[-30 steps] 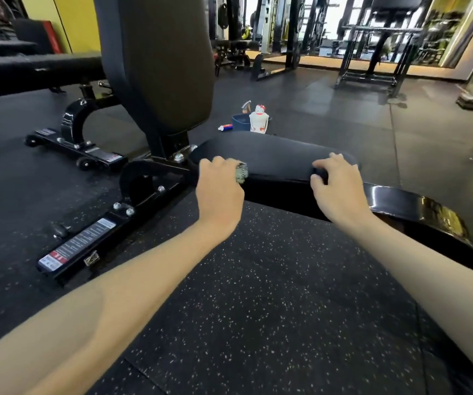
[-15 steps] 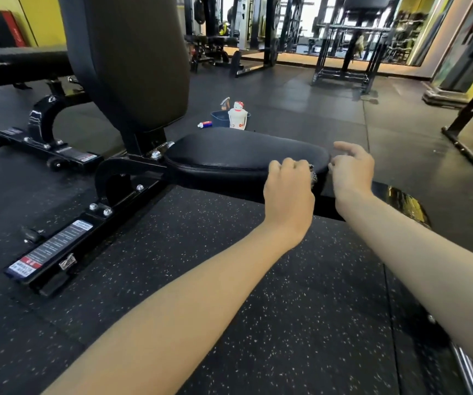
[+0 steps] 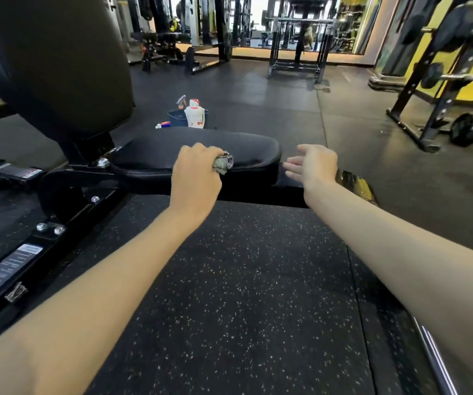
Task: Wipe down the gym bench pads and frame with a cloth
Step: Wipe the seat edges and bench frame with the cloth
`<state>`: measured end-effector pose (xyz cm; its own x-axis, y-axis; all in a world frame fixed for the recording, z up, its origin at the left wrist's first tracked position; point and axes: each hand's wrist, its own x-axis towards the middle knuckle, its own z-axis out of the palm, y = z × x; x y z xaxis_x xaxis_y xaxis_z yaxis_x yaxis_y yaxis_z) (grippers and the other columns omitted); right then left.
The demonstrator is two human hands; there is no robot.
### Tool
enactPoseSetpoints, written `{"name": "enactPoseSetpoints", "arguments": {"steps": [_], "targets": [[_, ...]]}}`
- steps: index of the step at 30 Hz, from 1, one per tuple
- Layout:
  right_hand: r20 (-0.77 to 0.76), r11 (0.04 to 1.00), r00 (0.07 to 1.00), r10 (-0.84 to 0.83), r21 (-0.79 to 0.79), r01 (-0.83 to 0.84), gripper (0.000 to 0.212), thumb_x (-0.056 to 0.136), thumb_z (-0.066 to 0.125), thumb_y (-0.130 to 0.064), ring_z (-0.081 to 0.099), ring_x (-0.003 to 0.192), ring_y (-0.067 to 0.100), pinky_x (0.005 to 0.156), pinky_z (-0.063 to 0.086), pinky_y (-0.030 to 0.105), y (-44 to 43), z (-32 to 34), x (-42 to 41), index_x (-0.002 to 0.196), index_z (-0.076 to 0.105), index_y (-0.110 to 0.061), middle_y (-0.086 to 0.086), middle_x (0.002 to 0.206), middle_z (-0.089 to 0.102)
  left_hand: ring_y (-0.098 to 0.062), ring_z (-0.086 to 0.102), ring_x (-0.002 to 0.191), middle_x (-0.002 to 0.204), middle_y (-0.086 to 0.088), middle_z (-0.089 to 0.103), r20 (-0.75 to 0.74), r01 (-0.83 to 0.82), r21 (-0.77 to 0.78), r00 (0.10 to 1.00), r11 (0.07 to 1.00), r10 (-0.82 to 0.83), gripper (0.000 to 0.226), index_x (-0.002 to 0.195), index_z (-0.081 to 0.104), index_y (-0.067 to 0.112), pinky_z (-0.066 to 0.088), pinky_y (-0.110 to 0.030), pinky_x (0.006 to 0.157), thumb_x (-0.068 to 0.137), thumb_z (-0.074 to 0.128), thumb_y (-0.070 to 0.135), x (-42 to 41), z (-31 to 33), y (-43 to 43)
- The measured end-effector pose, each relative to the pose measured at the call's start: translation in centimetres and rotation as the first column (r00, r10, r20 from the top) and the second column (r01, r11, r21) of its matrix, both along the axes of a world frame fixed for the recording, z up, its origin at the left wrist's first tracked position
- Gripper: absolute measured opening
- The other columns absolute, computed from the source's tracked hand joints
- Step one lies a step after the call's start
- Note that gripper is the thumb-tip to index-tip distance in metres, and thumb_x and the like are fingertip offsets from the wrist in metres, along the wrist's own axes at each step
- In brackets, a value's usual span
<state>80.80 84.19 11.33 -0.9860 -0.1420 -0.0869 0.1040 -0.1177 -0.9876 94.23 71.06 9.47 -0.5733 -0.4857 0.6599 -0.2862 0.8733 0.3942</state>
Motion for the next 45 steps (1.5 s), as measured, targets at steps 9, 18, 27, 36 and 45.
{"name": "enactPoseSetpoints", "arguments": {"steps": [9, 18, 27, 36, 45], "targets": [[-0.034, 0.996, 0.996, -0.08, -0.053, 0.079, 0.021, 0.09, 0.042, -0.004, 0.071, 0.069, 0.027, 0.062, 0.057, 0.032, -1.3, -1.1, -1.2, 0.082, 0.058, -0.015, 0.014, 0.074, 0.067, -0.025, 0.048, 0.079, 0.082, -0.007, 0.06, 0.252, 0.388, -0.585, 0.922, 0.712, -0.295, 0.04, 0.09, 0.066, 0.004, 0.037, -0.027, 0.048, 0.056, 0.06, -0.016, -3.1, 0.2, 2.4], [0.003, 0.993, 0.994, -0.112, -0.04, 0.112, 0.027, 0.089, 0.037, -0.004, 0.07, 0.069, 0.029, 0.075, 0.059, 0.045, -2.4, -2.0, -3.4, 0.076, 0.056, -0.016, 0.015, 0.076, 0.067, -0.026, 0.052, 0.075, 0.083, -0.004, 0.059, 0.541, 0.59, -0.697, 0.806, 0.408, -0.241, 0.033, 0.081, 0.066, 0.013, 0.038, -0.032, 0.053, 0.059, 0.046, -0.002, -5.7, 2.6, -0.1], [0.121, 0.966, 0.958, -0.259, 0.01, 0.26, 0.025, 0.092, 0.039, -0.006, 0.059, 0.076, 0.015, 0.079, 0.05, 0.036, -2.6, -1.1, -2.3, 0.089, 0.063, -0.014, -0.002, 0.075, 0.062, -0.023, 0.037, 0.114, 0.123, -0.002, 0.044, 0.772, 0.556, -0.409, 0.634, 0.724, -0.051, 0.033, 0.122, 0.054, 0.018, 0.027, -0.03, 0.073, 0.092, 0.045, 0.007, -11.0, 6.5, 3.6], [0.263, 0.884, 0.963, 0.063, 0.433, -0.176, 0.017, 0.098, 0.041, -0.018, 0.06, 0.094, 0.018, 0.063, 0.043, 0.026, 2.1, 5.0, 0.0, 0.105, 0.056, -0.02, 0.001, 0.101, 0.06, -0.028, 0.04, 0.118, 0.124, -0.011, 0.045, 0.725, 0.104, -0.049, 0.688, 0.993, -0.036, 0.03, 0.118, 0.053, 0.007, 0.039, -0.033, 0.077, 0.088, 0.055, 0.001, -12.4, 10.9, 3.0], [0.493, 0.745, 0.85, 0.186, 0.494, -0.449, 0.02, 0.096, 0.046, -0.012, 0.066, 0.091, 0.024, 0.09, 0.053, 0.043, 5.9, 15.1, 2.1, 0.089, 0.063, -0.019, 0.01, 0.1, 0.067, -0.027, 0.057, 0.091, 0.101, -0.011, 0.063, 0.553, -0.413, 0.648, 0.833, 0.64, -0.023, 0.01, 0.096, 0.057, 0.006, 0.045, -0.035, 0.072, 0.088, 0.059, 0.012, -3.2, 17.3, 1.4]]}}
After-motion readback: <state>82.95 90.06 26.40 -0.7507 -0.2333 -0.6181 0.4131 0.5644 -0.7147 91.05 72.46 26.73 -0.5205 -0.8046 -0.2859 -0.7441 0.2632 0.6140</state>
